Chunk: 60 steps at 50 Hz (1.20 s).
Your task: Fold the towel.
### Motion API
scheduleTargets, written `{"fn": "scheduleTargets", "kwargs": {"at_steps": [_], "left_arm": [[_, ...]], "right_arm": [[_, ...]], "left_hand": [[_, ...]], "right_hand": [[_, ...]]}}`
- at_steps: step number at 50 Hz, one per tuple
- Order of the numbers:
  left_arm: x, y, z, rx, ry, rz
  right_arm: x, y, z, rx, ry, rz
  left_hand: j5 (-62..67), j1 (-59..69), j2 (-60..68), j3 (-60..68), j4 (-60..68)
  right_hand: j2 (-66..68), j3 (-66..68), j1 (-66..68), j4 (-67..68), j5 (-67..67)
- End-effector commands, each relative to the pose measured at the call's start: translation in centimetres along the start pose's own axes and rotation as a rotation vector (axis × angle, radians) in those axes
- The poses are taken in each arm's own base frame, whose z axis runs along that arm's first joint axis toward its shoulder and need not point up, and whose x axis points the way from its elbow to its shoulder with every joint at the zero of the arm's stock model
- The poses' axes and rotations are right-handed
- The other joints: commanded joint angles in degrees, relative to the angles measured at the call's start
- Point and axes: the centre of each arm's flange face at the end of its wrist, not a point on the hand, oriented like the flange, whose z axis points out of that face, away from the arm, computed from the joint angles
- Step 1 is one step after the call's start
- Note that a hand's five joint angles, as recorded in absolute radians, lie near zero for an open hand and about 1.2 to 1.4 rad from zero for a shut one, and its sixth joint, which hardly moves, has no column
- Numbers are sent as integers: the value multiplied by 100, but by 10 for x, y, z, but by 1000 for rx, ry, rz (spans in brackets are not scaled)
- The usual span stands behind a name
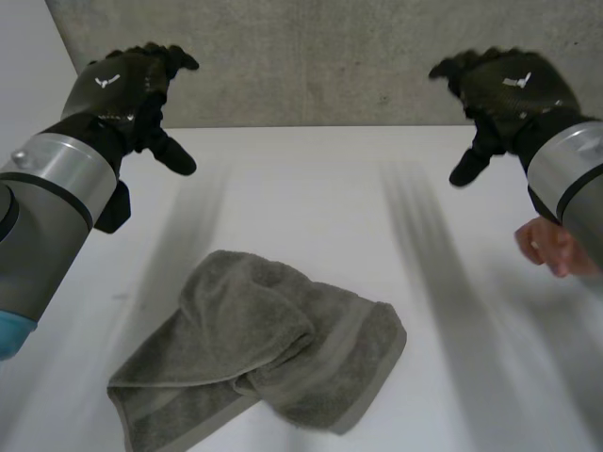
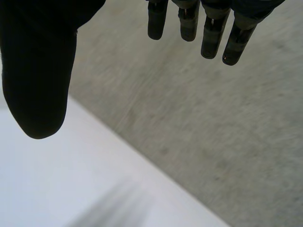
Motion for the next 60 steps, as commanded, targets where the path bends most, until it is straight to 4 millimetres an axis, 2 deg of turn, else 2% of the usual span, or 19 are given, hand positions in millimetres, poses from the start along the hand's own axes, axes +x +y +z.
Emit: {"fn": "scheduleTargets", "kwargs": {"at_steps": [1, 4, 5, 9, 11, 13, 17, 23, 28, 31, 32, 33, 35, 36, 42, 46, 51, 57, 60], "left_arm": [[8, 18, -19, -153, 30, 128], [7, 51, -41, -306, 48, 184], [7, 51, -41, -307, 48, 185], [3, 71, -56, -367, 45, 192], [1, 75, -60, -369, 39, 191], [-3, 79, -63, -368, 26, 190], [-14, 86, -63, -352, -13, 187], [-14, 92, -67, -350, 13, 177], [-13, 105, -78, -407, 29, 178], [-13, 113, -85, -441, 31, 180], [-14, 123, -93, -482, 33, 187], [-14, 123, -93, -483, 33, 187], [-23, 135, -101, -534, 11, 206], [-23, 135, -101, -534, 10, 206], [-51, 155, -101, -587, -31, 231], [-55, 160, -104, -602, -16, 231], [-54, 166, -109, -625, 4, 224], [-55, 170, -110, -628, 3, 223], [-55, 171, -107, -603, 1, 230]], "right_arm": [[-18, 19, -23, -208, -148, -77], [-39, 25, -34, -255, -230, -21], [-48, 31, -37, -277, -260, 16], [-58, 45, -41, -318, -298, 70], [-66, 59, -37, -331, -309, 81], [-68, 63, -36, -330, -308, 79], [-69, 66, -34, -314, -303, 78], [-69, 67, -34, -317, -302, 83], [-86, 72, -45, -351, -362, 84], [-96, 78, -57, -400, -406, 78], [-100, 82, -62, -435, -422, 76], [-101, 88, -66, -473, -436, 75], [-104, 92, -69, -499, -451, 77], [-104, 92, -69, -500, -451, 77], [-117, 102, -77, -484, -478, 69], [-124, 110, -80, -454, -483, 61], [-143, 127, -89, -466, -532, 59], [-153, 137, -91, -479, -549, 68], [-156, 141, -88, -459, -532, 66]], "left_hand": [[454, 423, 423, 425, 427], [420, 389, 389, 391, 393], [420, 389, 389, 391, 393], [236, 205, 205, 207, 209], [102, 71, 71, 73, 75], [1, -31, -31, -28, -27], [0, -32, -32, -29, -28], [67, 35, 35, 37, 39], [502, 471, 471, 473, 475], [588, 557, 557, 559, 561], [622, 590, 590, 593, 595], [622, 591, 591, 593, 595], [622, 591, 591, 593, 595], [622, 591, 591, 593, 595], [622, 591, 591, 593, 595], [622, 591, 591, 593, 595], [639, 608, 608, 610, 612], [622, 591, 591, 593, 595], [605, 574, 574, 576, 578]], "right_hand": [[32, 44, -37, 3, -141], [32, 44, -37, 3, -141], [32, 44, -37, 3, -141], [32, 44, -37, 3, -141], [32, 44, -37, 3, -141], [32, 44, -37, 3, -141], [32, 44, -37, 3, -141], [32, 44, -37, 3, -141], [158, 170, 89, 129, -15], [864, 876, 796, 835, 691], [948, 960, 879, 918, 774], [982, 994, 913, 953, 809], [982, 994, 913, 953, 809], [982, 994, 913, 953, 809], [999, 1011, 930, 970, 826], [1049, 1061, 981, 1020, 876], [1050, 1062, 981, 1020, 876], [1066, 1078, 998, 1037, 893], [1823, 1835, 1754, 1794, 1650]]}}
